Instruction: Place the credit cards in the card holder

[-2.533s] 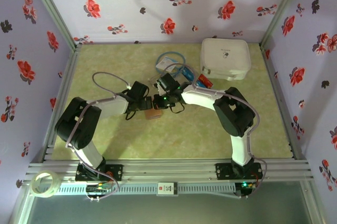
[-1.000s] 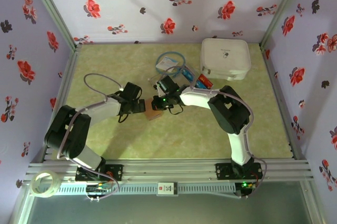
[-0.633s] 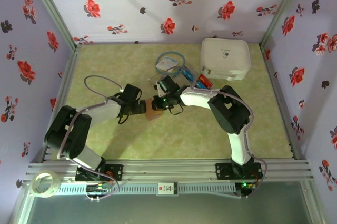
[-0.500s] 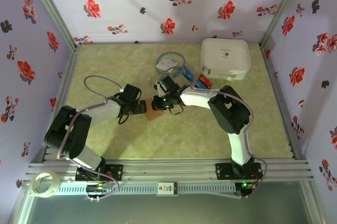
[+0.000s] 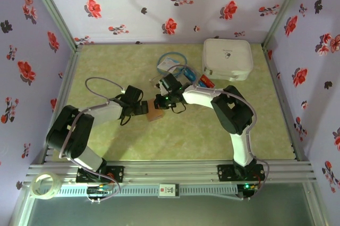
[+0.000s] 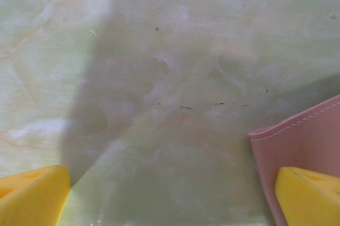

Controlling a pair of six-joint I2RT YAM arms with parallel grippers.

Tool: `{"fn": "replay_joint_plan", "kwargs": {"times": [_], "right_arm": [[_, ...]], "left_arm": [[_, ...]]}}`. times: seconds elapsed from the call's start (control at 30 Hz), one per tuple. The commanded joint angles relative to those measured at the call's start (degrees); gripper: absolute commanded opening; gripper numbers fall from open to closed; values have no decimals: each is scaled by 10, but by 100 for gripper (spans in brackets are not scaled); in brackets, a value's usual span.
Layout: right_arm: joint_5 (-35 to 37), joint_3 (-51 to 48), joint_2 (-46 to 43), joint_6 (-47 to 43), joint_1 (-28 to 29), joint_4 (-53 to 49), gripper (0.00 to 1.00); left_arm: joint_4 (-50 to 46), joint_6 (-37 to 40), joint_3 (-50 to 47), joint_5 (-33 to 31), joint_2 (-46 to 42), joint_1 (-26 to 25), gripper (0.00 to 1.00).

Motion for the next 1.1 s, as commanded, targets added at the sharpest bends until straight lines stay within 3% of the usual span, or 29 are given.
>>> {"fn": "replay_joint_plan", "kwargs": {"times": [0.0,1.07], "right_arm": [[-21,20,-5,13,-8,-11,0],[-62,5,29,39,1,24,0]], "left_arm": [[-23,-4,-28,-10,29,-3,100],[-16,0,-30,-10,43,-2,100]]}}
